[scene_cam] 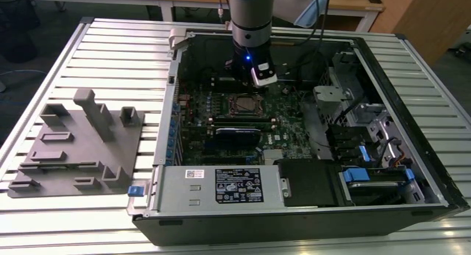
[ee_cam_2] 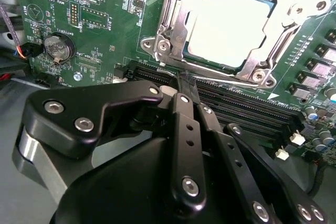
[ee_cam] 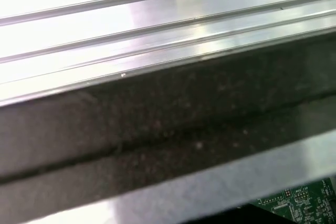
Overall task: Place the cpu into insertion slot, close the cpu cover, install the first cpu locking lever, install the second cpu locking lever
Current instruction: 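Install the first cpu locking lever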
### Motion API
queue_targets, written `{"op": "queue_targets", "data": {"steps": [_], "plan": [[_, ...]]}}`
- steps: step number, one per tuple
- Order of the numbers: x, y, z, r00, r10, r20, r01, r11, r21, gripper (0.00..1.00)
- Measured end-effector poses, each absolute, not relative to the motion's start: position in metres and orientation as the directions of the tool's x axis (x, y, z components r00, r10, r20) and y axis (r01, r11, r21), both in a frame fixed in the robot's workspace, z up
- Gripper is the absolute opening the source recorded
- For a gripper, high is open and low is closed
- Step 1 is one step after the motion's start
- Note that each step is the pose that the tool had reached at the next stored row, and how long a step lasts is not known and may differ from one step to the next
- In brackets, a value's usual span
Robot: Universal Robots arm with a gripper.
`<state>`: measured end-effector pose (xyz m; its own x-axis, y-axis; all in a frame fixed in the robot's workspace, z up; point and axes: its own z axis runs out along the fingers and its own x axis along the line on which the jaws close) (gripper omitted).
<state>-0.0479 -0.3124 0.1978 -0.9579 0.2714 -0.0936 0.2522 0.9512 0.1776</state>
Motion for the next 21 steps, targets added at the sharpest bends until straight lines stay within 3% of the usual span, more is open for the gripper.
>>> {"op": "queue_targets", "data": {"steps": [21], "plan": [[-0.0479, -0.3122, 0.1995, -0.956, 0.276, -0.098, 0.258, 0.952, 0.165, 0.11]]}}
